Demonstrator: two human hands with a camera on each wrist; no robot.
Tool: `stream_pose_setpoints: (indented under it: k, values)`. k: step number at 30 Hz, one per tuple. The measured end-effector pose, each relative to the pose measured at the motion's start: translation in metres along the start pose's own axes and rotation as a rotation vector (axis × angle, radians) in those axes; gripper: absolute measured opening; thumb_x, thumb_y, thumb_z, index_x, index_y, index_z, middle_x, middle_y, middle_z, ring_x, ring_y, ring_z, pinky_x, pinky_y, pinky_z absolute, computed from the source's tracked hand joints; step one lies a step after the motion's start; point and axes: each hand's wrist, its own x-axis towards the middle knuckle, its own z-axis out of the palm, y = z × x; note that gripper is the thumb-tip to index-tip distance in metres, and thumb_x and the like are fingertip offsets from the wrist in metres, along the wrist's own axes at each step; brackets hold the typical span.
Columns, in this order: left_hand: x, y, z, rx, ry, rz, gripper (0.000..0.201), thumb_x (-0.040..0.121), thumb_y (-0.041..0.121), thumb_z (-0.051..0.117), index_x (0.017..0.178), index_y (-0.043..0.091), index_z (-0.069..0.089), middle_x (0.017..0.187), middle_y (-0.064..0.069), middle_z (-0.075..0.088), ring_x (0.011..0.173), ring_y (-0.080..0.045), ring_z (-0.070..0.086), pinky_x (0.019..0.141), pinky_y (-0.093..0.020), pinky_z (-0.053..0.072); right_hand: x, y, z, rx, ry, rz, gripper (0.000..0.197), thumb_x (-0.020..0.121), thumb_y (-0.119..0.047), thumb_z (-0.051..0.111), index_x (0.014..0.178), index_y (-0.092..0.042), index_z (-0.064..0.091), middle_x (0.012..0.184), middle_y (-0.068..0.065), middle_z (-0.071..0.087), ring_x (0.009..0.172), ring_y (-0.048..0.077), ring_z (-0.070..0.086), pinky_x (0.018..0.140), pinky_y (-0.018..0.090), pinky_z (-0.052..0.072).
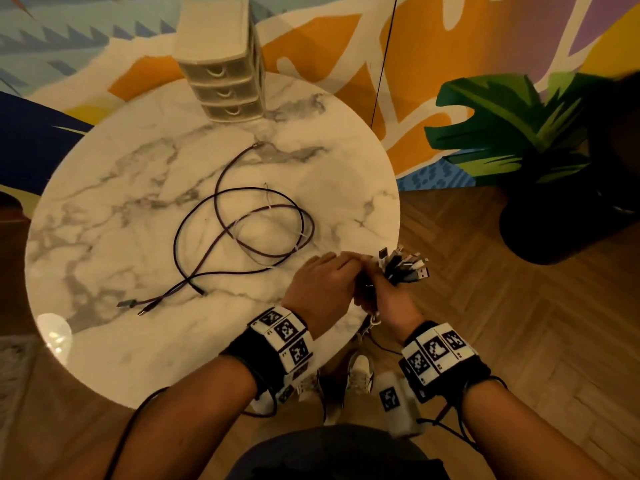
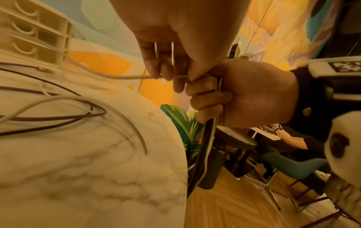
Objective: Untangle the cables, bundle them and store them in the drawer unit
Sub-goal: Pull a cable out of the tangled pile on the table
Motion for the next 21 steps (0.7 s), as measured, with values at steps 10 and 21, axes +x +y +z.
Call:
stream_pose_setpoints:
  k: [10, 21]
  values:
    - [0.022, -0.015, -0.039, -0.393, -0.193, -0.247, 0.018, 0.092, 0.022, 0.055, 0.107, 0.019, 0.065, 0.103, 0.004, 0.057, 0.088, -0.006, 0.047, 0.072, -0.003, 0.032, -0.006, -0.013, 0.001, -0.159, -0.188, -0.175, 0.047, 0.100, -0.020, 0.041, 0.056, -0.014, 0.054, 0.052, 0.002, 0.049, 0.044, 0.008, 0.039, 0.051, 0.024, 0.033]
    - [0.028, 0.016, -0.055, -0.860, -0.032, -0.330, 0.005, 0.091, 0.018, 0.057, 0.089, 0.016, 0.062, 0.086, 0.001, 0.066, 0.074, -0.004, 0.060, 0.064, -0.018, 0.050, -0.016, -0.024, -0.003, -0.214, -0.204, -0.213, 0.044, 0.098, -0.009, 0.042, 0.057, -0.012, 0.055, 0.058, 0.004, 0.047, 0.046, 0.005, 0.036, 0.049, 0.020, 0.029]
